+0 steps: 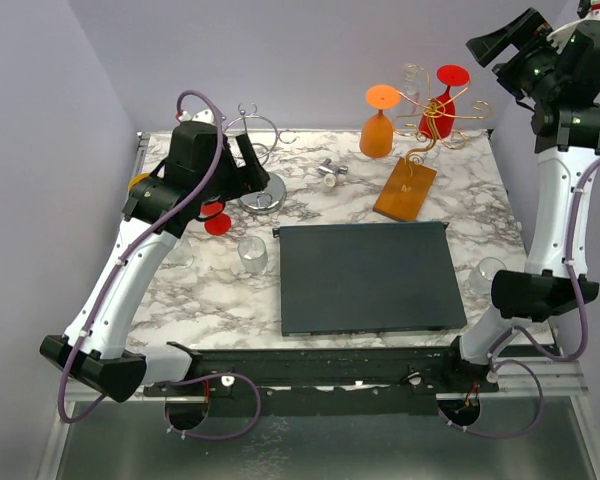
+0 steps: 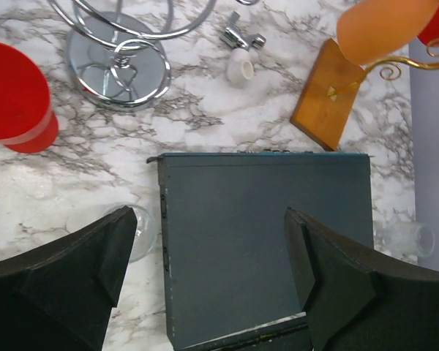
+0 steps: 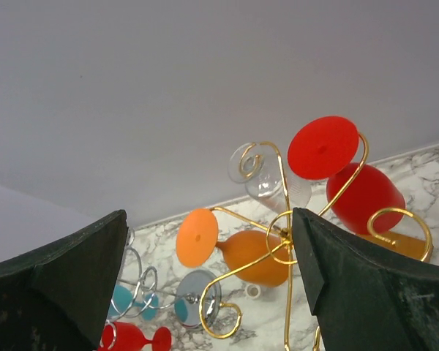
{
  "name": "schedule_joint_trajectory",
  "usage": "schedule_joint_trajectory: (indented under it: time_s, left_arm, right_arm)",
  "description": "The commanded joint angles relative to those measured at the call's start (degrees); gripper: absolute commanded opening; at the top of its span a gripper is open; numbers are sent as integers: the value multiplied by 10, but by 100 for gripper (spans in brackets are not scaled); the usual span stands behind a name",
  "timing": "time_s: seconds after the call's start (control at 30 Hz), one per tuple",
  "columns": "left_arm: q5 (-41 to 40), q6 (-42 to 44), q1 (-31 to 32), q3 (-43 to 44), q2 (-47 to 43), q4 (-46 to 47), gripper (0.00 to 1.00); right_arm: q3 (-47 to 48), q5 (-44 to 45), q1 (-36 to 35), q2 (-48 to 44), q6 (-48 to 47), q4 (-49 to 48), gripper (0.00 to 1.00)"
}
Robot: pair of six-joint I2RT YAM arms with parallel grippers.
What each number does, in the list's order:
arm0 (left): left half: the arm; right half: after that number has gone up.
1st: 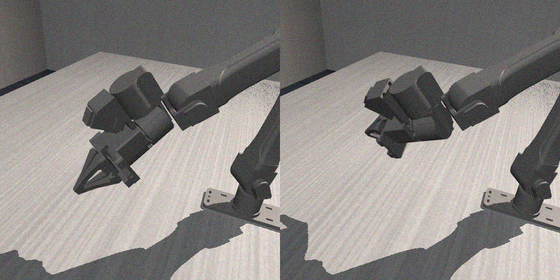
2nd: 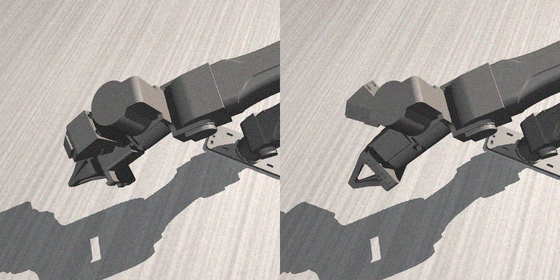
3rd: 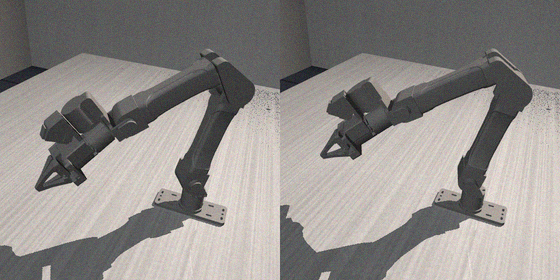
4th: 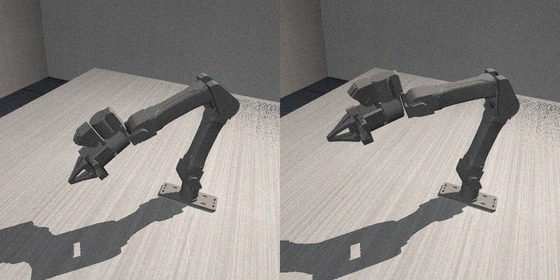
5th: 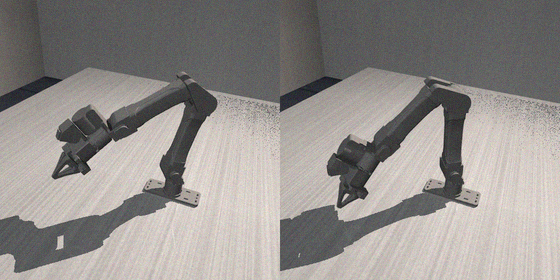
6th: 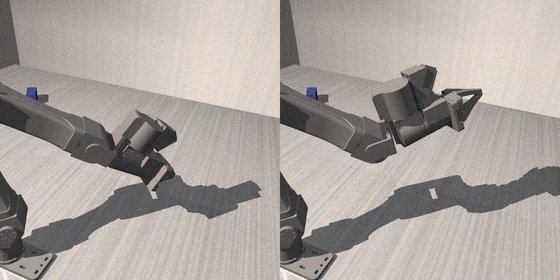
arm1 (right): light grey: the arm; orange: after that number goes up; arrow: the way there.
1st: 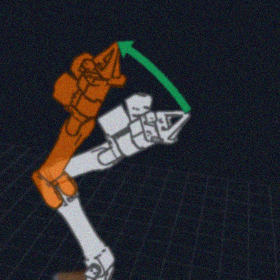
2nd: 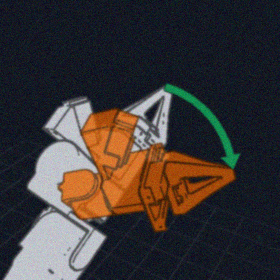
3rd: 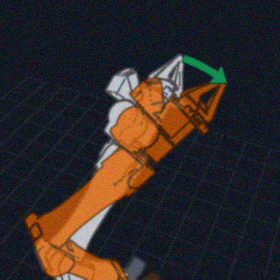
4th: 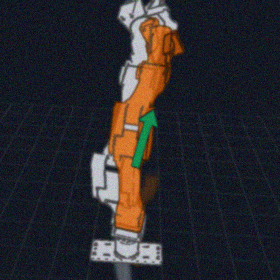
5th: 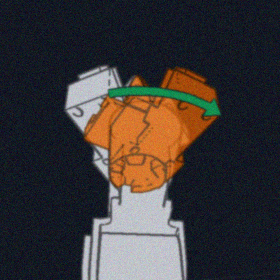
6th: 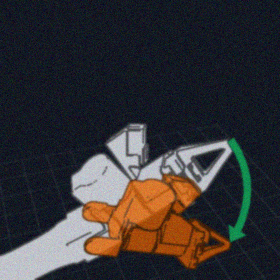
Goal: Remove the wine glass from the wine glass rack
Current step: Pick up the wine glass from the wine rack.
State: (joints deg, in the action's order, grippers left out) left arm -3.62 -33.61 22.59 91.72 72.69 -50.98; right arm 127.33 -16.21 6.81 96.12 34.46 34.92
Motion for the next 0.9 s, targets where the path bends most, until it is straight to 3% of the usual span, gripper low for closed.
schedule_joint_trajectory:
  time_s: [0.0,0.27,0.43,0.7,0.87]
  left_arm:
    - [31,-7,37,8,5,33,92]
    - [30,-16,78,-9,-3,55,94]
    - [30,-20,86,-15,-6,61,94]
    - [30,-20,94,-18,1,66,94]
    - [29,-23,97,-21,6,72,94]
  right_arm:
    - [50,-65,35,52,21,-6,99]
    - [72,-82,78,120,16,-17,88]
    - [121,-101,81,178,14,-3,79]
    - [114,-122,81,211,19,-22,63]
    - [99,-124,81,212,25,-36,61]
